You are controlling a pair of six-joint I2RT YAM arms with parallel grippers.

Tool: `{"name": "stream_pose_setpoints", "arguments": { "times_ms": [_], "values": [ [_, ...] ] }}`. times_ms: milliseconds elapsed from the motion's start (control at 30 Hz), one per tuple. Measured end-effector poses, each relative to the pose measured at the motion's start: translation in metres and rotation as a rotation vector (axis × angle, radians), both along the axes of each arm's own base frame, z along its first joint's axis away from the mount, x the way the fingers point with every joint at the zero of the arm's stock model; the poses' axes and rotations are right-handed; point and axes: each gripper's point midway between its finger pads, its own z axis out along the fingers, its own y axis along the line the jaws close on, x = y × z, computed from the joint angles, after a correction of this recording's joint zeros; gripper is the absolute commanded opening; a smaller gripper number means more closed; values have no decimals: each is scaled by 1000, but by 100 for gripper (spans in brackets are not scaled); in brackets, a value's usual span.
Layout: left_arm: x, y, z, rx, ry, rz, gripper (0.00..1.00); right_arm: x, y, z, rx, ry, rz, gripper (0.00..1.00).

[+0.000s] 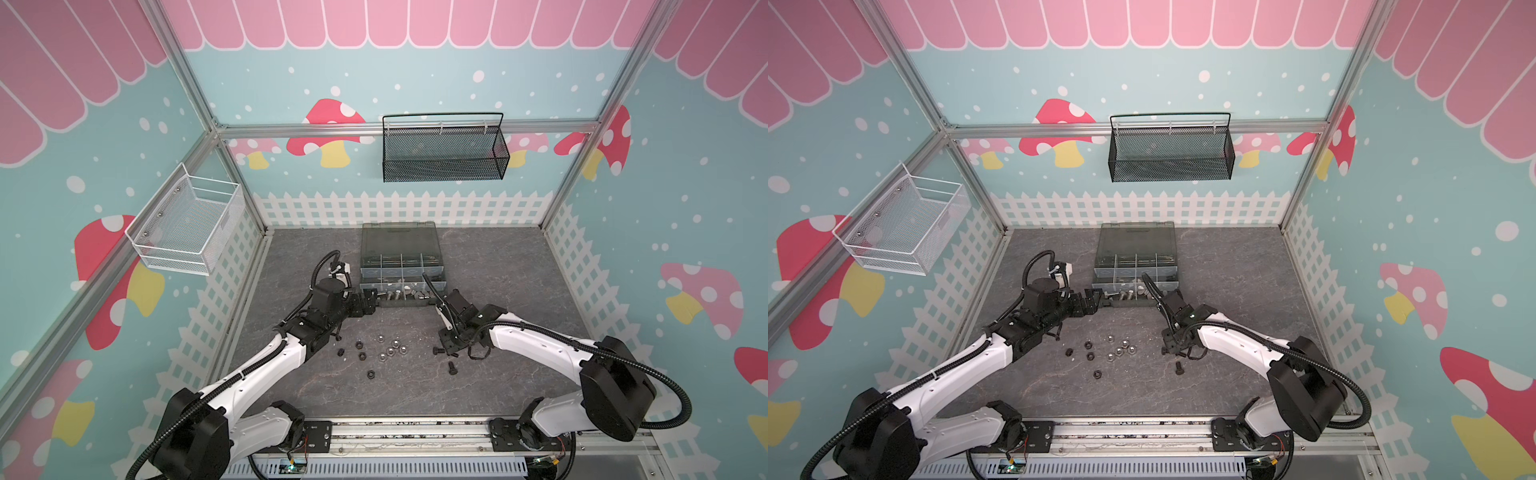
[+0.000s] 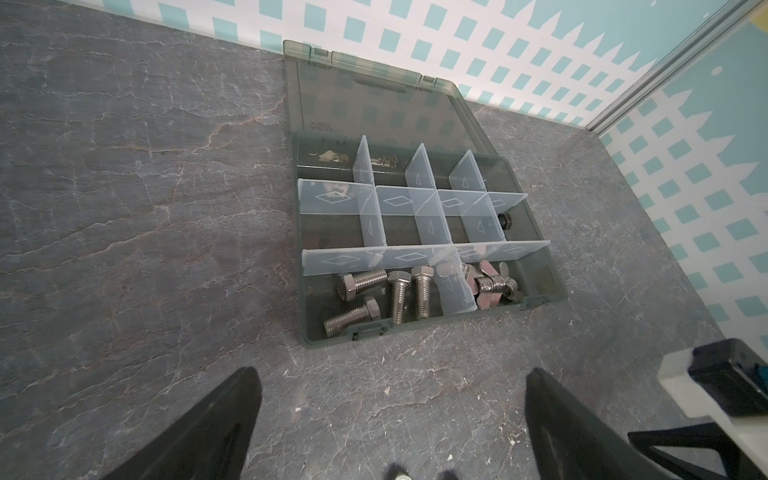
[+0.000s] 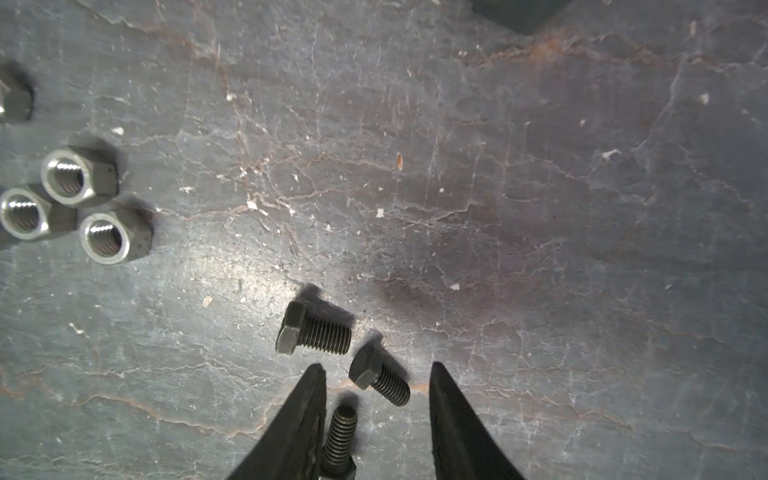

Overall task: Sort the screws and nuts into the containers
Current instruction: 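Move the right gripper to another black bolt and grasp it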

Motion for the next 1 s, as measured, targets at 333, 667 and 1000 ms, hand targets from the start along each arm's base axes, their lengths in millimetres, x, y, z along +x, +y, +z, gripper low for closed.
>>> {"name": "stream_pose_setpoints", "arguments": {
  "times_ms": [333, 667, 1000],
  "values": [
    [1, 1, 0, -6, 2, 7, 100, -13, 6, -15, -32, 50, 40, 48],
    [1, 2, 1, -7, 0, 10, 100, -20, 7, -31, -74, 92, 62, 50],
    [2, 4, 1, -7, 0, 18, 100, -13, 6, -37, -116, 85, 58, 52]
  ]
}}
